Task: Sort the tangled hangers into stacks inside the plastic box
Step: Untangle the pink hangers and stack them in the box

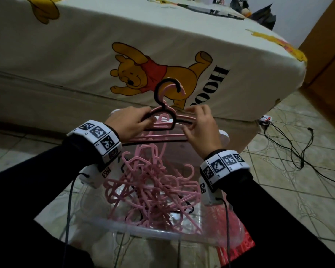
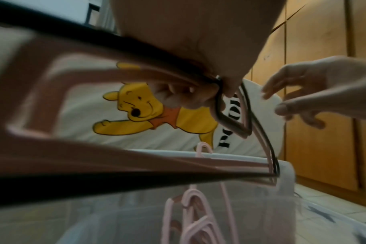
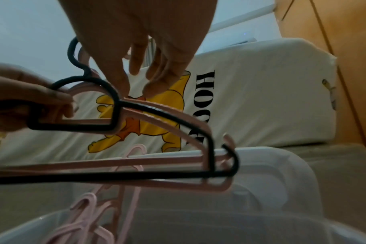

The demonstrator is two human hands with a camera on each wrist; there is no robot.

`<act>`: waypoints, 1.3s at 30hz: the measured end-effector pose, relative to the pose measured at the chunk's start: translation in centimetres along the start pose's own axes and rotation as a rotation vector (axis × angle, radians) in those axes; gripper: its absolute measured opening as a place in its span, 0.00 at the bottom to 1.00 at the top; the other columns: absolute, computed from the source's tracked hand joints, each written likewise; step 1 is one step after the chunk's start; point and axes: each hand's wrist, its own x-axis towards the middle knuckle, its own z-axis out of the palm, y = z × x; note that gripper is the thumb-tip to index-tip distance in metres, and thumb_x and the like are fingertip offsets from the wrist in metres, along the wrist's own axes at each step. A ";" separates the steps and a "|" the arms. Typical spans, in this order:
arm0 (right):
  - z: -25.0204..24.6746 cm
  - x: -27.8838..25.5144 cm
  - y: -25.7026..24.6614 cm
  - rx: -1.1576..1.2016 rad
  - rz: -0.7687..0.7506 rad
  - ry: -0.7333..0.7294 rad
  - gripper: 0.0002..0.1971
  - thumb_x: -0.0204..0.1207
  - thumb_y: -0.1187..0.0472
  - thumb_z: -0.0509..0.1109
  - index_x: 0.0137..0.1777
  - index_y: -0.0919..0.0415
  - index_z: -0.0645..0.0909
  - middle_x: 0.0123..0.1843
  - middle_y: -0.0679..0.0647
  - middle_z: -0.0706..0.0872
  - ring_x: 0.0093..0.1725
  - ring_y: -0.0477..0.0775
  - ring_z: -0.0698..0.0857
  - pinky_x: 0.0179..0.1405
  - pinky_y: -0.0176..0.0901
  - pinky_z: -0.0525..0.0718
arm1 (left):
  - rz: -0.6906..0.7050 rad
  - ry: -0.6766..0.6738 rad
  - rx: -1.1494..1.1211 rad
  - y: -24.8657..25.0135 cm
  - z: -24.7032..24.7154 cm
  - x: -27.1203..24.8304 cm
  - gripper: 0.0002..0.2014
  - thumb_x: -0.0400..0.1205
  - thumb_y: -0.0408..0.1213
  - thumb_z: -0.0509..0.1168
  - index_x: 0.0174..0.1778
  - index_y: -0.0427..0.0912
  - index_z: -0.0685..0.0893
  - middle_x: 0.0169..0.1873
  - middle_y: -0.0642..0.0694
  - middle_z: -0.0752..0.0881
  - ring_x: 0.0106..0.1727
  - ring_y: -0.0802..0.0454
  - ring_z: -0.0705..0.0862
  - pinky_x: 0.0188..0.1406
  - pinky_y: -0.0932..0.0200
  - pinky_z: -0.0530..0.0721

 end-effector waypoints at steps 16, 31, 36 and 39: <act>13.3 -9.4 -2.8 -0.643 -0.853 -1.097 0.15 0.80 0.69 0.58 0.62 0.60 0.82 0.60 0.54 0.85 0.60 0.61 0.83 0.45 0.50 0.83 | -0.076 0.134 0.225 -0.7 -0.7 -0.1 0.16 0.84 0.54 0.52 0.56 0.56 0.82 0.33 0.50 0.80 0.34 0.45 0.76 0.29 0.56 0.65; 12.2 -7.3 -1.5 -0.683 -0.761 -1.059 0.17 0.82 0.65 0.59 0.68 0.64 0.78 0.73 0.64 0.72 0.71 0.66 0.72 0.50 0.59 0.82 | -0.146 0.082 0.089 -1.0 -0.4 0.0 0.09 0.81 0.58 0.57 0.43 0.59 0.76 0.38 0.52 0.83 0.39 0.47 0.77 0.36 0.54 0.67; 8.6 -4.9 -0.8 -0.608 -0.541 -0.974 0.21 0.83 0.64 0.56 0.76 0.62 0.69 0.73 0.64 0.72 0.67 0.66 0.76 0.44 0.56 0.78 | -0.186 0.071 0.053 -1.1 -0.7 0.1 0.11 0.81 0.59 0.57 0.41 0.58 0.75 0.35 0.51 0.80 0.39 0.45 0.78 0.34 0.54 0.67; 6.1 -3.6 0.2 -0.599 -0.476 -0.867 0.15 0.82 0.62 0.60 0.67 0.57 0.77 0.65 0.59 0.77 0.63 0.62 0.79 0.48 0.55 0.84 | -0.195 0.070 0.048 -1.3 -0.9 0.2 0.14 0.81 0.59 0.57 0.43 0.54 0.79 0.37 0.49 0.82 0.40 0.43 0.79 0.32 0.54 0.68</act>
